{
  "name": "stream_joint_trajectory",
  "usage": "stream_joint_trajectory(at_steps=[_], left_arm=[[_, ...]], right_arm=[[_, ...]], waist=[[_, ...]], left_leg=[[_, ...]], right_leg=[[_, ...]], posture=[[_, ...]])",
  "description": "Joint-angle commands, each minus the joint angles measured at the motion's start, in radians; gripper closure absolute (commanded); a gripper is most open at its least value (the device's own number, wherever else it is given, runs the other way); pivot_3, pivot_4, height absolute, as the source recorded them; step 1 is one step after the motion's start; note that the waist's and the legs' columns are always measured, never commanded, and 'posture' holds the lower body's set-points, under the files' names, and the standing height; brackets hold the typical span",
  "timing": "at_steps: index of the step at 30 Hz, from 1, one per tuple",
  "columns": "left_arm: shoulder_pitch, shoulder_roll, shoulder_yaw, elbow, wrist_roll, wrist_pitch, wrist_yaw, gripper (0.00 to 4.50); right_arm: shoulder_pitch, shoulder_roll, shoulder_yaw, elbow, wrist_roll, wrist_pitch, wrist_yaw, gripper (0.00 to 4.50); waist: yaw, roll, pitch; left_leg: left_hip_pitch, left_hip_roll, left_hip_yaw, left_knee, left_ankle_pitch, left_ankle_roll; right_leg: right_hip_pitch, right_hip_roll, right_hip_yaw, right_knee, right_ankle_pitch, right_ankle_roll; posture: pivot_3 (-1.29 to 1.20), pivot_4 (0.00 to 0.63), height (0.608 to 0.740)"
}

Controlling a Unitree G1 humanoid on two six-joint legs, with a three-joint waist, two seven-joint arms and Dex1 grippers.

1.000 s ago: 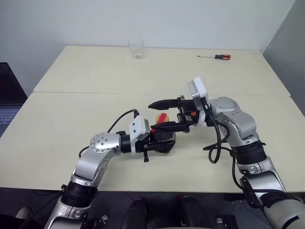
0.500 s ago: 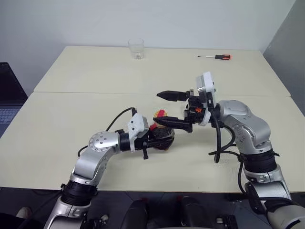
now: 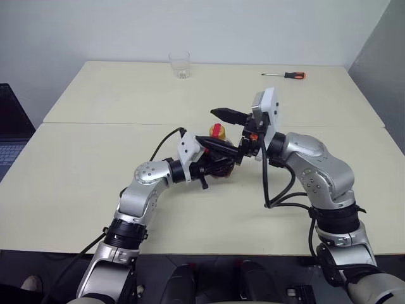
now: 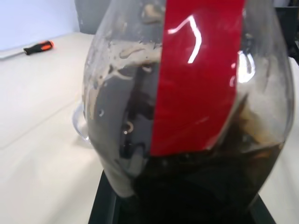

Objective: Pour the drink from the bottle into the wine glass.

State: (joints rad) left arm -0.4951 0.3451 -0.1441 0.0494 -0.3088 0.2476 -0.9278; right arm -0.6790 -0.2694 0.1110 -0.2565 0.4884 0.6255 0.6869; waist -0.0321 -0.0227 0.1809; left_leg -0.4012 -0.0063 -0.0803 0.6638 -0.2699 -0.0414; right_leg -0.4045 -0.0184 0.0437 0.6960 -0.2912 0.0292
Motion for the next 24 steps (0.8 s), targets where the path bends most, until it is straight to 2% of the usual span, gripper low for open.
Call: stream_joint_trajectory(at_steps=[1, 14, 17, 24], left_arm=[[-0.022, -0.016, 0.015, -0.008, -0.002, -0.043, 0.010, 3.52], [-0.036, -0.023, 0.019, 0.035, 0.022, -0.086, 0.026, 3.52], [-0.038, -0.022, 0.019, 0.038, 0.021, -0.089, 0.025, 3.52], [-0.052, -0.022, 0.023, 0.053, 0.023, -0.092, 0.023, 3.52]], right_arm=[[-0.026, 0.025, 0.011, -0.015, -0.030, -0.025, -0.051, 0.04], [-0.041, 0.058, 0.005, 0.003, -0.076, 0.001, -0.153, 0.04], [-0.044, 0.057, 0.005, 0.005, -0.075, 0.001, -0.155, 0.66], [-0.050, 0.050, 0.011, 0.015, -0.079, -0.018, -0.141, 3.12]], waist=[[0.000, 0.000, 0.000], [0.000, 0.000, 0.000], [0.000, 0.000, 0.000], [0.000, 0.000, 0.000]], left_leg=[[0.000, 0.000, 0.000, 0.000, 0.000, 0.000], [0.000, 0.000, 0.000, 0.000, 0.000, 0.000], [0.000, 0.000, 0.000, 0.000, 0.000, 0.000], [0.000, 0.000, 0.000, 0.000, 0.000, 0.000]], right_leg=[[0.000, 0.000, 0.000, 0.000, 0.000, 0.000], [0.000, 0.000, 0.000, 0.000, 0.000, 0.000], [0.000, 0.000, 0.000, 0.000, 0.000, 0.000], [0.000, 0.000, 0.000, 0.000, 0.000, 0.000]], posture=[[0.00, 0.150, 0.740], [0.00, 0.150, 0.740], [0.00, 0.150, 0.740], [0.00, 0.150, 0.740]])
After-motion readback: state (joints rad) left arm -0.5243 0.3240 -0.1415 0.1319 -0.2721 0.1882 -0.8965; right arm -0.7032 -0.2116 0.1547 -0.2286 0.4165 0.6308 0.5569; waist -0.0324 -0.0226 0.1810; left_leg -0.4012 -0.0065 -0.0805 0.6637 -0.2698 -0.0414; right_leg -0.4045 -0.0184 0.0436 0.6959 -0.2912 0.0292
